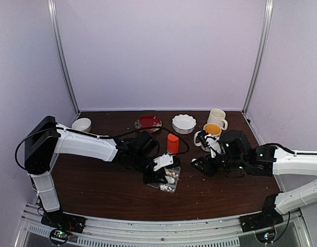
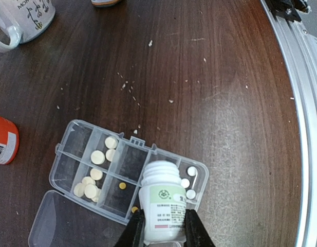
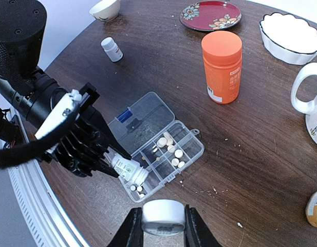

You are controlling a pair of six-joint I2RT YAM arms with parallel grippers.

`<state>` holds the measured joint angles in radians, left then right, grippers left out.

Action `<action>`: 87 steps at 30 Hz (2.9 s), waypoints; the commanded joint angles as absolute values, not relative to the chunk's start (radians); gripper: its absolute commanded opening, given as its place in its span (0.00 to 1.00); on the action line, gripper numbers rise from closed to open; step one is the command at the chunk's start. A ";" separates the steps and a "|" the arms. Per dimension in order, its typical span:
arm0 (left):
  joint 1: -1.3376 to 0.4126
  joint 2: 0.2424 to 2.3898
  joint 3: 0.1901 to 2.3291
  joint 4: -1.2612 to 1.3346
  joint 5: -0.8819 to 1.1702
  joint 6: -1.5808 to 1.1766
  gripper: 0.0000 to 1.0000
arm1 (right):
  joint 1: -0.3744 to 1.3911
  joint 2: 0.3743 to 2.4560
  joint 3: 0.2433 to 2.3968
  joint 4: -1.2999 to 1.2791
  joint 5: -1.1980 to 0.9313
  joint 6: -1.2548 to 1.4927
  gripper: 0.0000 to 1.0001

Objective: Sort the pills into containers
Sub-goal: Pour the pill into the compartment of the pill container.

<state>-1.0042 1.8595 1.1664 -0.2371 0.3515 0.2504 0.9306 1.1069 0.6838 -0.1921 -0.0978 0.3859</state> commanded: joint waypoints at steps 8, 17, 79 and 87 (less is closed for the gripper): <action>-1.013 1.884 1.274 -0.381 0.329 0.253 0.00 | 0.930 1.077 0.711 -0.204 -0.063 0.372 0.00; -1.014 1.893 1.265 -0.358 0.327 0.247 0.00 | 0.930 1.071 0.712 -0.210 -0.055 0.368 0.00; -1.029 1.901 1.294 -0.406 0.308 0.254 0.00 | 0.928 1.068 0.708 -0.210 -0.054 0.370 0.00; -1.030 1.821 1.199 -0.287 0.330 0.239 0.00 | 0.928 1.071 0.703 -0.204 -0.061 0.375 0.00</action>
<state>-1.0233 1.8843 1.2499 -0.3733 0.2996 0.2440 0.9306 1.0863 0.6876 -0.2131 -0.0772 0.3706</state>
